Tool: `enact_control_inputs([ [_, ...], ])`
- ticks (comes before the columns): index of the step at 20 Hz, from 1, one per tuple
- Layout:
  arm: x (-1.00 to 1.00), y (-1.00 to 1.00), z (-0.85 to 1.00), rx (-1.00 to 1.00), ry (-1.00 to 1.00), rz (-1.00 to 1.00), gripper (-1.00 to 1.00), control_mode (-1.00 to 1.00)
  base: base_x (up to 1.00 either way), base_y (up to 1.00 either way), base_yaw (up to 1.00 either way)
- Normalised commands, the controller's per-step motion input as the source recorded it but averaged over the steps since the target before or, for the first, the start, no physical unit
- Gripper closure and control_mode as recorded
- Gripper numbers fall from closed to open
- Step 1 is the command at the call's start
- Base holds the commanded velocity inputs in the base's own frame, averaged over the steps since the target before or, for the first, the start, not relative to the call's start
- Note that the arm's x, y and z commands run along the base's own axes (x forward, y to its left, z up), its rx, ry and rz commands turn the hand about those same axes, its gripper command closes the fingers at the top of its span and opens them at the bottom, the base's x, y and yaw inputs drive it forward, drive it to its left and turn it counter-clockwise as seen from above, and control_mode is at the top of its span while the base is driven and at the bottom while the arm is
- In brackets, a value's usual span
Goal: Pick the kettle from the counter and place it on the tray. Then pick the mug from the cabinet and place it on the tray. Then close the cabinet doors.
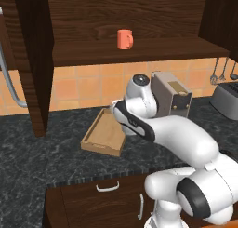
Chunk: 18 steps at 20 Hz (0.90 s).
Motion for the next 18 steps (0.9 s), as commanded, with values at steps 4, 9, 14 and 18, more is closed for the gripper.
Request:
enact_control_inputs([
  [4, 0.36, 0.34, 0.09, 0.10, -0.07, 0.00, 1.00, -1.00, 0.00, 0.00, 0.00],
  [9, 0.44, 0.23, -0.02, 0.15, 0.00, 0.00, 1.00, -1.00, 0.00, 0.00, 0.00],
  [14, 0.33, 0.17, -0.08, 0.03, -0.04, -0.02, 1.00, -1.00, 0.00, 0.00, 0.00],
  [18, 0.28, 0.05, -0.17, 0.03, -0.04, -0.04, 1.00, -1.00, 0.00, 0.00, 0.00],
])
